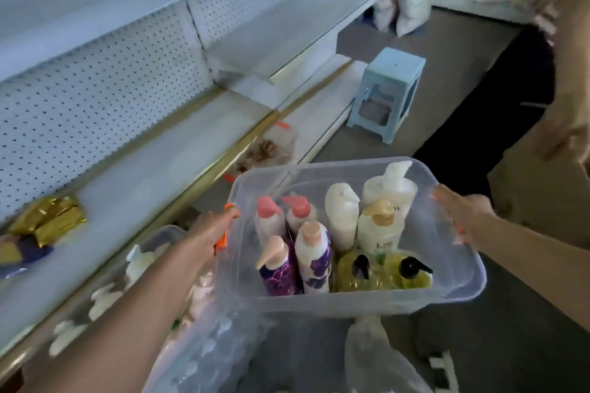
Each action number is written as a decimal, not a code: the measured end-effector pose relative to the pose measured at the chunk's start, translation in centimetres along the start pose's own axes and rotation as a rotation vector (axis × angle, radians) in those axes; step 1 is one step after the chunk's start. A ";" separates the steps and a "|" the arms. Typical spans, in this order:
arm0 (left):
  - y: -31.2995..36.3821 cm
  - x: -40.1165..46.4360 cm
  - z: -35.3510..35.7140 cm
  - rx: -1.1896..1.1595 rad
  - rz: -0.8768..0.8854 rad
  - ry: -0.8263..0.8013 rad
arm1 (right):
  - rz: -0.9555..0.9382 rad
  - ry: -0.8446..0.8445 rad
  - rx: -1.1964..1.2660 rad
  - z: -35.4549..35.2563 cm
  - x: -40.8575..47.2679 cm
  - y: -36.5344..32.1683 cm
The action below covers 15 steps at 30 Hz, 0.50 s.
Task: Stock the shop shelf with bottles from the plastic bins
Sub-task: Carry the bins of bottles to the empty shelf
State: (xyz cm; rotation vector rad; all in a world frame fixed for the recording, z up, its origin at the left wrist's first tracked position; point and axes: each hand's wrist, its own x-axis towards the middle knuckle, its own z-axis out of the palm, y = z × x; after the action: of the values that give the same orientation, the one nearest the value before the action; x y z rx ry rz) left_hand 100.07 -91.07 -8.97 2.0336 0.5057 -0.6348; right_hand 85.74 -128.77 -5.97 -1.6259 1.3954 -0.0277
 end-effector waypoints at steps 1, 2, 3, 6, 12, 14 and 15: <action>0.4 0.6 0.6 -0.029 -0.040 0.022 | -0.021 -0.016 -0.033 0.8 1.9 -1.8; 0.6 1.2 1.2 -0.063 -0.081 0.041 | -0.035 -0.036 -0.066 1.6 3.7 -3.5; 0.8 1.7 1.7 -0.103 -0.122 0.059 | -0.050 -0.065 -0.098 2.4 5.3 -5.3; 0.3 3.4 3.3 -0.211 -0.219 0.081 | -0.104 -0.140 -0.145 4.7 9.1 -9.9; 0.2 5.8 5.8 -0.311 -0.352 0.165 | -0.373 -0.404 -0.430 10.1 13.8 -15.6; 0.1 6.9 5.9 -0.335 -0.388 0.193 | -0.406 -0.438 -0.486 12.5 15.3 -16.5; -0.2 7.6 5.9 -0.346 -0.403 0.197 | -0.417 -0.458 -0.491 13.7 16.0 -16.7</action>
State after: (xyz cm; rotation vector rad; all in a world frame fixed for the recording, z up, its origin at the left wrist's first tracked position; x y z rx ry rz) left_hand 104.55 -95.30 -16.42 1.6824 1.0823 -0.5379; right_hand 111.51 -134.45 -11.03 -2.1376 0.7267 0.4475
